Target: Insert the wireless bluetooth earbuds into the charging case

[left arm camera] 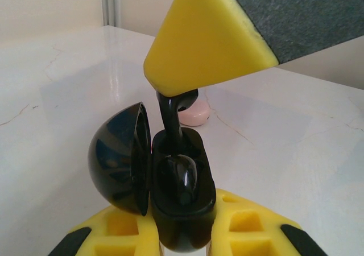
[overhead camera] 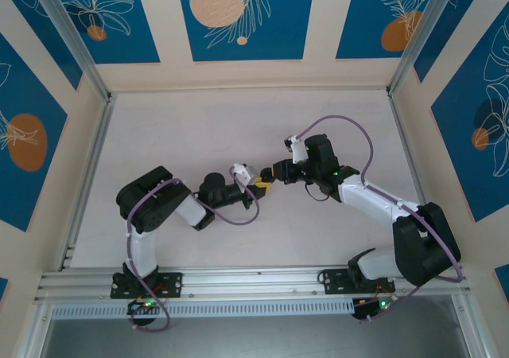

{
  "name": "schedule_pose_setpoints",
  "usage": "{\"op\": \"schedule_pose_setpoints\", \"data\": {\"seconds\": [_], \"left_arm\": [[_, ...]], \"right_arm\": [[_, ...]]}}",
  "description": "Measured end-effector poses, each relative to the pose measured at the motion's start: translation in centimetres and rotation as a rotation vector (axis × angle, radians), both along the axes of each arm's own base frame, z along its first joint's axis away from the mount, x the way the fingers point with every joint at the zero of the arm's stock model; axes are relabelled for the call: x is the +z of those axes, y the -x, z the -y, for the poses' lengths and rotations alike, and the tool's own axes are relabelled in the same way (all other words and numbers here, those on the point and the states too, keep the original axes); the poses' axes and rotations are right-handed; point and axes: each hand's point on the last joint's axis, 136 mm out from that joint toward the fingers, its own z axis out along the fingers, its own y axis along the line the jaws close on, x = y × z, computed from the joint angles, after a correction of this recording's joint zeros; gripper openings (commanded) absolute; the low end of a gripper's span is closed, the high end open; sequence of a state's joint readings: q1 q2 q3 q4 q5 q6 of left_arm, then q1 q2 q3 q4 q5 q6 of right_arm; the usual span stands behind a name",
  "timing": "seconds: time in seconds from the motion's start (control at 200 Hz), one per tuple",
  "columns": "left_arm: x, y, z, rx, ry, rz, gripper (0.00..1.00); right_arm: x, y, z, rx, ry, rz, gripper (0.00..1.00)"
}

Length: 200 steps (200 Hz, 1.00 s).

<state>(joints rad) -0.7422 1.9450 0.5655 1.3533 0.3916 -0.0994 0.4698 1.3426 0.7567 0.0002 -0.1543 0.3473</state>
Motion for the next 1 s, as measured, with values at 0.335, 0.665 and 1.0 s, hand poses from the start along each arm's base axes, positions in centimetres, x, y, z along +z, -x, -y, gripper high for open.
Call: {"op": "schedule_pose_setpoints", "data": {"seconds": [0.335, 0.665, 1.0], "left_arm": [[0.1, 0.4, 0.2, -0.023, 0.003, 0.000, 0.15], [0.2, 0.6, 0.2, -0.038, 0.003, 0.002, 0.16], [1.4, 0.8, 0.3, -0.046, 0.024, 0.024, 0.16]], "right_arm": [[0.0, 0.2, -0.2, 0.020, 0.002, 0.008, 0.20], [0.1, 1.0, -0.2, 0.073, 0.034, 0.035, 0.21], [0.9, 1.5, -0.1, 0.093, 0.033, 0.065, 0.25]]}}
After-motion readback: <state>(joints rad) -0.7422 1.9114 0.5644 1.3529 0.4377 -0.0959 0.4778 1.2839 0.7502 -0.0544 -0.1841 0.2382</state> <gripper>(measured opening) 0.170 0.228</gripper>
